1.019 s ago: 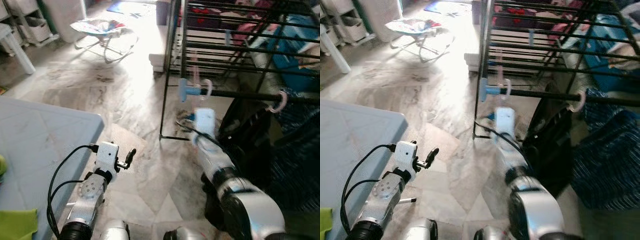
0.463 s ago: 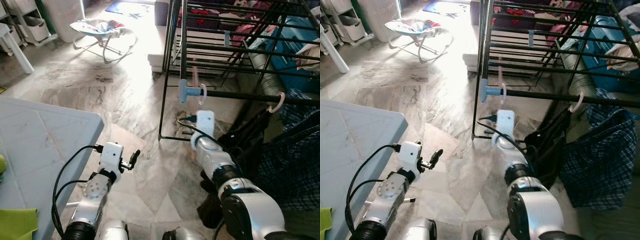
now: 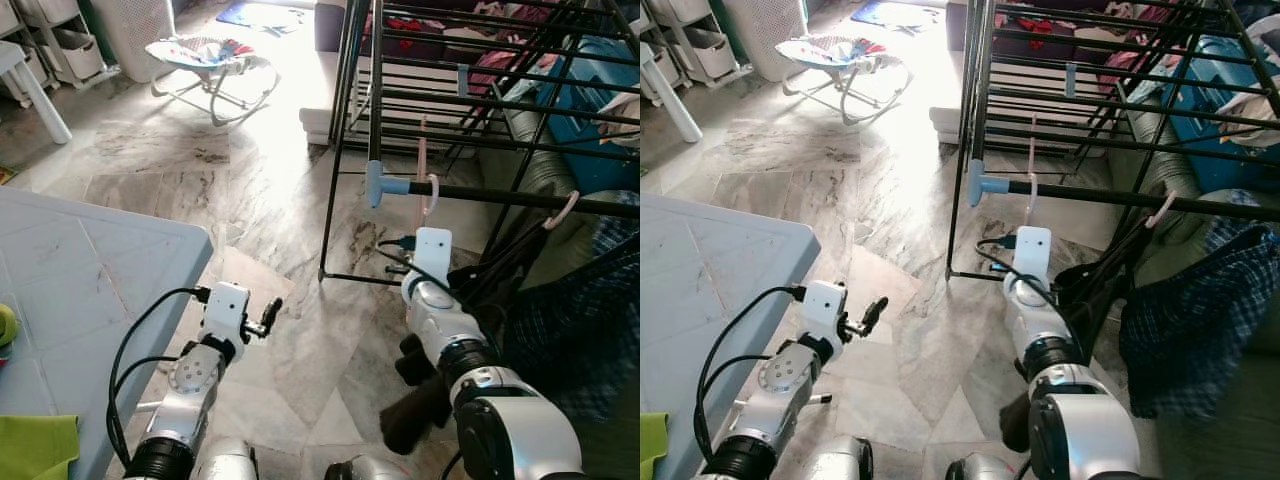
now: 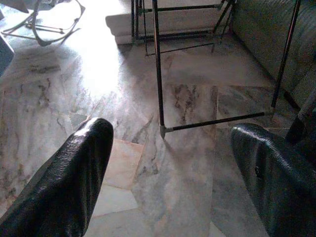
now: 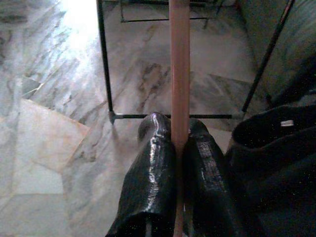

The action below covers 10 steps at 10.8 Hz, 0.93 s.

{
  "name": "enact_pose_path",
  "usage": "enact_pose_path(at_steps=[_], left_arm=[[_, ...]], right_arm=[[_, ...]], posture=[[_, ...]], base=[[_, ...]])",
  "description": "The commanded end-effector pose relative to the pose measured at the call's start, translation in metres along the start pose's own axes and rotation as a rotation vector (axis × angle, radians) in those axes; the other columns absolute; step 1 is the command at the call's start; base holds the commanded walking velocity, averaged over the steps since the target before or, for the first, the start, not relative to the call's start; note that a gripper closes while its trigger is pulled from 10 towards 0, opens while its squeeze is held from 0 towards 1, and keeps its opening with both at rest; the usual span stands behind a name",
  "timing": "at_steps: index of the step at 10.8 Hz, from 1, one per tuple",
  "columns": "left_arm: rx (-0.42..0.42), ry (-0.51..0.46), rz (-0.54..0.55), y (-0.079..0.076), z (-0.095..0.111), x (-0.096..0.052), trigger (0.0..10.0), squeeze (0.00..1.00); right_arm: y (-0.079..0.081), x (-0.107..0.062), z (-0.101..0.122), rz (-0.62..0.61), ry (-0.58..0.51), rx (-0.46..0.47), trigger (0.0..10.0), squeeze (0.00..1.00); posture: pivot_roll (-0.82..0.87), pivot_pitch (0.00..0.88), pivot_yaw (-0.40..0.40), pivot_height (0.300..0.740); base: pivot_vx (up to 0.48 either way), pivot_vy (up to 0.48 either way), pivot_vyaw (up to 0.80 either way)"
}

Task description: Hang hanger

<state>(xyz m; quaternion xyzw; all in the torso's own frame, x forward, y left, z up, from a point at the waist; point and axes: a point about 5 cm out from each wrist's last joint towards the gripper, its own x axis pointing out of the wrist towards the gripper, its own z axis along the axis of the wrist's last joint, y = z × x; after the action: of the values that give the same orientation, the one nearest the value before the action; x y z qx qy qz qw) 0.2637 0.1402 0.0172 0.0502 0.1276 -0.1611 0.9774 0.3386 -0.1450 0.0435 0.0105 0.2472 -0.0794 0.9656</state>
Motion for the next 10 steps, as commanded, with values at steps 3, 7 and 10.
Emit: enact_pose_path(at_steps=[3, 7, 10], left_arm=[[0.017, 0.009, -0.010, -0.002, 0.000, 0.003, 10.0, 0.00], [0.026, 0.015, -0.011, 0.000, 0.000, 0.004, 10.0, 0.00], [0.028, 0.013, -0.019, -0.001, 0.001, 0.006, 10.0, 0.00]], right_arm=[[0.006, -0.005, -0.034, 0.027, 0.158, -0.007, 10.0, 0.35], [0.006, -0.005, -0.037, 0.030, 0.173, 0.034, 10.0, 0.29], [0.006, -0.005, -0.035, 0.048, 0.168, 0.091, 10.0, 1.00]], posture=[[0.05, 0.081, -0.057, 0.740], [0.05, 0.078, -0.052, 0.740], [0.05, 0.076, -0.048, 0.740]], base=[[0.000, 0.000, 0.00], [0.000, 0.000, 0.00], [0.000, 0.000, 0.00]])
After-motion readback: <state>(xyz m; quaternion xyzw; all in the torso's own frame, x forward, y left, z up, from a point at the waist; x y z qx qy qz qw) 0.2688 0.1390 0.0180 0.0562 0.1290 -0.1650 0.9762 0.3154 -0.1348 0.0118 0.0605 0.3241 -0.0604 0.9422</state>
